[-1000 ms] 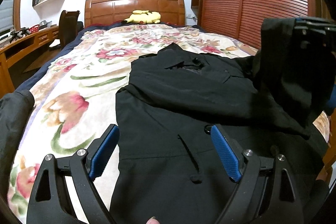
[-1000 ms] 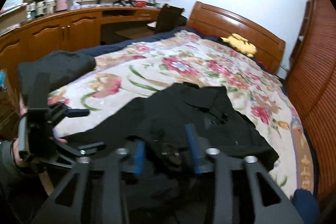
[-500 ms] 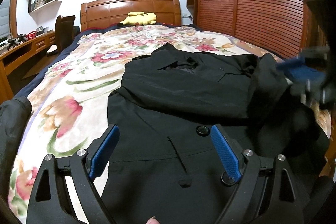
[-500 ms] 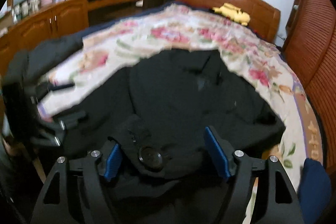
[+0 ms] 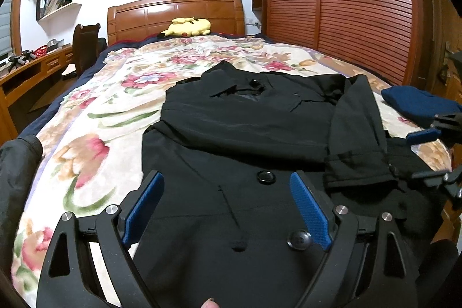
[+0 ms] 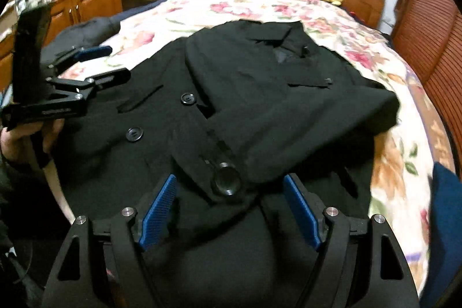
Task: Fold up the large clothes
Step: 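Reach the left tool to the coat's other side edge and grasp it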
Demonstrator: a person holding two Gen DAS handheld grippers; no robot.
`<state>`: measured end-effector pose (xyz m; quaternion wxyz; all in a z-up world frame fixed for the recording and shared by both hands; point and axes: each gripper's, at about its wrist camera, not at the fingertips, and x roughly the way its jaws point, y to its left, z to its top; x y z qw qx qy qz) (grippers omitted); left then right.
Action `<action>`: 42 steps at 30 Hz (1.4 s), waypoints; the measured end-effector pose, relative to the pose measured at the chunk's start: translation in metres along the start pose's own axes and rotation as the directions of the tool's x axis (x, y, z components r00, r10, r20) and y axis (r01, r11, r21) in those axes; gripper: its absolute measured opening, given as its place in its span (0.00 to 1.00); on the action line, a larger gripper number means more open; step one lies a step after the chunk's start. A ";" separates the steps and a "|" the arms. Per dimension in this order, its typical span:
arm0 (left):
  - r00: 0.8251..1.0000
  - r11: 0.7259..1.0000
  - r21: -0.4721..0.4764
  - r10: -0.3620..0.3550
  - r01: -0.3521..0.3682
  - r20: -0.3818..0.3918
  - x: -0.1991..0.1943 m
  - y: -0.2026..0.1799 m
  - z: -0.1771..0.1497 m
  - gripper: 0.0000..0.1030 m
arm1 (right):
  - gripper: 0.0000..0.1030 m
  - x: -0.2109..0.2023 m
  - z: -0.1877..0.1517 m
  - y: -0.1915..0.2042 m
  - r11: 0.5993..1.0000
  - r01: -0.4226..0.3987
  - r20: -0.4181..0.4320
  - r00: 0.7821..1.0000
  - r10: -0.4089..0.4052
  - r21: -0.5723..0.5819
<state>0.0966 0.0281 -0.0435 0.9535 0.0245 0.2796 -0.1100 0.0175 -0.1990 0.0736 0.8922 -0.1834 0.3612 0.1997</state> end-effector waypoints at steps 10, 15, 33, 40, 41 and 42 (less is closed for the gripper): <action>0.995 0.993 0.064 -0.104 0.104 0.003 -0.011 -0.052 -0.012 0.87 | 0.76 0.004 -0.013 -0.037 0.965 0.179 0.120 0.972 -0.203 0.190; 0.992 0.986 0.115 -0.122 0.123 -0.020 -0.010 -0.078 -0.020 0.87 | 0.76 0.034 -0.021 -0.042 0.945 0.216 0.114 0.961 -0.250 0.247; 0.973 0.970 0.096 -0.217 0.224 -0.085 -0.023 -0.131 -0.026 0.65 | 0.67 -0.005 -0.071 -0.059 0.953 0.169 0.145 0.967 -0.210 0.253; 0.968 0.964 0.136 -0.213 0.230 -0.133 -0.024 -0.164 -0.026 0.64 | 0.67 -0.027 -0.081 -0.074 0.938 0.162 0.146 0.966 -0.215 0.307; 0.969 0.964 0.148 -0.202 0.222 -0.140 -0.022 -0.168 -0.026 0.64 | 0.67 -0.029 -0.081 -0.076 0.937 0.166 0.144 0.965 -0.218 0.307; 0.970 0.964 0.157 -0.192 0.215 -0.149 -0.019 -0.171 -0.026 0.64 | 0.67 -0.031 -0.081 -0.077 0.937 0.164 0.145 0.965 -0.217 0.309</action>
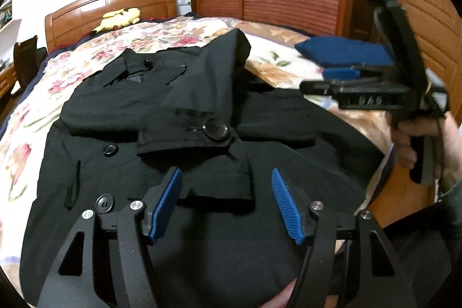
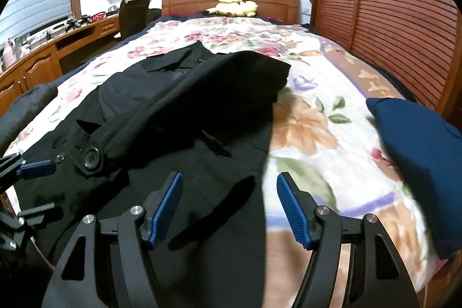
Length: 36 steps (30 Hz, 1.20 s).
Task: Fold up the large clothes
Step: 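Reach the left tool to the coat's other side edge and grasp it, then fold the gripped side over the coat front and open the left tool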
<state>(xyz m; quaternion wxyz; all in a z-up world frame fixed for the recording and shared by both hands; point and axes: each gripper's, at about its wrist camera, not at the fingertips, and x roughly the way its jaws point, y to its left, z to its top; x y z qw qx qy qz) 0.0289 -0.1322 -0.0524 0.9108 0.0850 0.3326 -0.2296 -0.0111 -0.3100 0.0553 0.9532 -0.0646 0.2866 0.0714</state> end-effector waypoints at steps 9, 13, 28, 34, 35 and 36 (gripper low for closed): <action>0.995 1.000 0.015 -0.019 0.020 -0.102 0.023 0.006 0.001 0.06 | 0.67 -0.014 0.006 0.003 0.999 -0.033 0.017 0.999 0.033 -0.006; 1.000 0.999 -0.038 0.010 -0.010 -0.006 -0.013 0.031 0.022 0.04 | 0.67 -0.020 0.009 0.009 0.998 -0.068 0.038 0.997 0.069 -0.011; 0.981 0.955 -0.242 0.186 -0.169 0.050 -0.094 0.163 0.052 0.04 | 0.67 0.000 0.014 0.015 0.998 -0.068 0.010 0.998 0.068 0.018; 0.975 0.945 -0.242 0.216 -0.220 -0.045 -0.084 0.184 0.012 0.04 | 0.67 0.006 0.013 0.019 0.998 -0.067 0.002 0.998 0.067 0.000; 0.974 0.943 -0.243 0.218 -0.226 -0.062 -0.080 0.187 0.006 0.04 | 0.67 0.006 0.013 0.019 0.998 -0.066 0.002 0.998 0.066 0.001; 0.972 0.941 -0.245 0.220 -0.232 -0.079 -0.077 0.189 0.001 0.04 | 0.67 0.007 0.013 0.020 0.998 -0.066 0.002 0.998 0.066 0.002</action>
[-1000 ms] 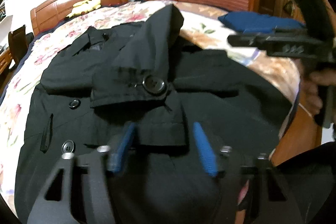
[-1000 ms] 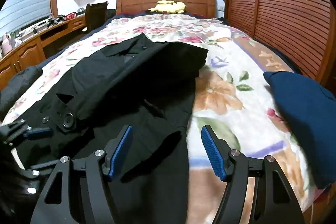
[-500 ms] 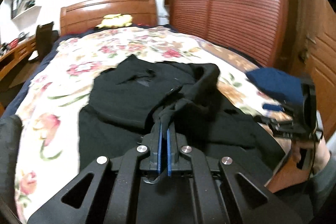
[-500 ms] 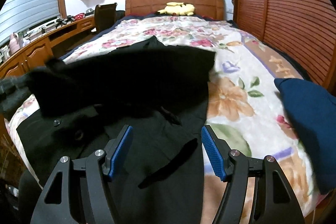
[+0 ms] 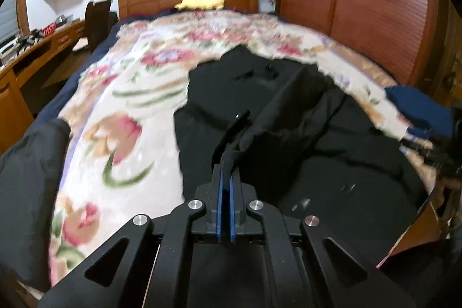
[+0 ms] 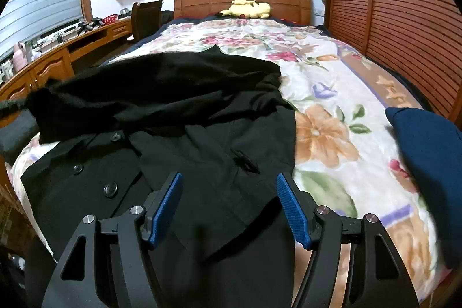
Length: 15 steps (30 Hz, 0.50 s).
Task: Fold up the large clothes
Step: 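Fold the gripped side over the coat front and open the left tool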
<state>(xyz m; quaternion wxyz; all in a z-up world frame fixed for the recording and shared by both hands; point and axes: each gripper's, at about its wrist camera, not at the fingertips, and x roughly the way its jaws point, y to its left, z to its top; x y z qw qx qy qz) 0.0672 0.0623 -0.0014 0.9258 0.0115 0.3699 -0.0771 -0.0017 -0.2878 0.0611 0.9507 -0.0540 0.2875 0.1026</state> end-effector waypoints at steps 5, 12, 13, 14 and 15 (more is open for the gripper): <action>0.997 1.000 -0.006 0.030 -0.031 -0.070 0.021 0.011 -0.019 0.04 | 0.67 0.003 0.001 0.003 1.000 -0.003 -0.002 1.000 0.003 -0.003; 0.995 0.996 -0.008 0.083 -0.083 -0.062 0.029 0.018 -0.023 0.34 | 0.67 0.009 0.001 0.013 0.999 0.004 -0.014 1.000 -0.004 -0.032; 0.996 0.997 -0.014 0.071 -0.072 -0.044 0.025 0.018 -0.023 0.48 | 0.67 0.009 0.002 0.014 0.999 0.002 -0.015 1.000 -0.003 -0.038; 0.997 0.998 -0.017 0.064 -0.065 -0.032 0.023 0.019 -0.024 0.56 | 0.67 0.010 0.002 0.014 0.999 0.002 -0.016 1.000 -0.002 -0.043; 0.998 0.998 -0.018 0.063 -0.063 -0.024 0.020 0.019 -0.025 0.58 | 0.67 0.010 0.002 0.016 0.999 0.002 -0.017 1.000 -0.003 -0.047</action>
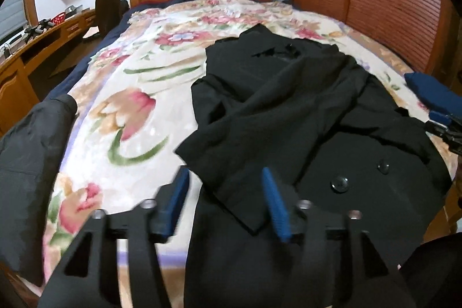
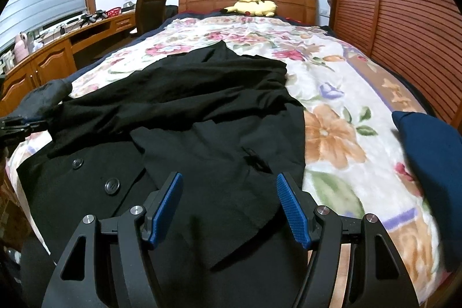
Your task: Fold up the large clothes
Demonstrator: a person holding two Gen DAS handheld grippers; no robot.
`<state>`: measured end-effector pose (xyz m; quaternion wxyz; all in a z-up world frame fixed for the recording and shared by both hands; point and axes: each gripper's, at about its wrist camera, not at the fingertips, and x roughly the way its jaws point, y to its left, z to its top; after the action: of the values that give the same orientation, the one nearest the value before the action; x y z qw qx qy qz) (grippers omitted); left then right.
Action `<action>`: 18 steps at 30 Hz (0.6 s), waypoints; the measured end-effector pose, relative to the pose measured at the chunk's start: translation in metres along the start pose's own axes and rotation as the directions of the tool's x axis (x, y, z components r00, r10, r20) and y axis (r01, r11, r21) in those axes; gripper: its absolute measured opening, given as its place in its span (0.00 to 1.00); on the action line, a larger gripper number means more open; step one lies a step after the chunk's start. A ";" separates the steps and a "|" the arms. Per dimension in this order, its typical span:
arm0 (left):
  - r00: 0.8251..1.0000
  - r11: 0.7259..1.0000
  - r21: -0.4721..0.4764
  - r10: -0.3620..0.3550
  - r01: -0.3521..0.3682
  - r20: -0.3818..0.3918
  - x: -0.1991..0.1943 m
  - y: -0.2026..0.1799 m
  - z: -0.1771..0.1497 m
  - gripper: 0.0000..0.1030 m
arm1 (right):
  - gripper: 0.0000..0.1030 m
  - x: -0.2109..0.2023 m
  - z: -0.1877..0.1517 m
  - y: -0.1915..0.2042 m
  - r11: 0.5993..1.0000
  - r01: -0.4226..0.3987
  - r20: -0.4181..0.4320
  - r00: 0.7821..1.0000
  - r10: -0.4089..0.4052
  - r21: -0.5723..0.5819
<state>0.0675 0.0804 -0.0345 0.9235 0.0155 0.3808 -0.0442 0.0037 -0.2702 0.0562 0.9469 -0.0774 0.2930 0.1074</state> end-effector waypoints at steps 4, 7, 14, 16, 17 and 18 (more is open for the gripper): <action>1.000 1.000 0.003 0.012 -0.012 -0.004 0.003 -0.001 -0.006 0.60 | 0.67 0.000 0.000 0.001 1.000 -0.001 0.002 1.000 0.001 -0.007; 1.000 1.000 0.001 -0.002 0.002 -0.021 0.010 -0.003 -0.009 0.60 | 0.67 0.000 -0.001 0.002 1.000 -0.003 0.004 1.000 0.003 -0.010; 0.997 0.999 0.045 0.007 -0.004 -0.074 0.030 -0.023 -0.012 0.60 | 0.67 0.001 -0.001 0.004 1.000 -0.003 0.001 1.000 0.003 -0.015; 0.994 0.999 0.043 0.030 -0.026 -0.108 0.040 -0.026 -0.014 0.60 | 0.67 0.001 -0.002 0.004 1.000 -0.002 -0.001 1.000 0.002 -0.019; 0.993 0.998 0.053 0.037 -0.031 -0.110 0.043 -0.028 -0.014 0.59 | 0.67 0.001 -0.001 0.004 1.000 -0.002 -0.003 1.000 0.002 -0.019; 0.993 0.997 0.064 0.046 -0.039 -0.111 0.044 -0.029 -0.015 0.57 | 0.67 0.001 -0.001 0.004 1.000 -0.002 -0.003 1.000 0.002 -0.019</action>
<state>0.0851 0.0494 -0.0765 0.9004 0.0547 0.4301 -0.0354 0.0030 -0.2666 0.0547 0.9455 -0.0862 0.2937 0.1112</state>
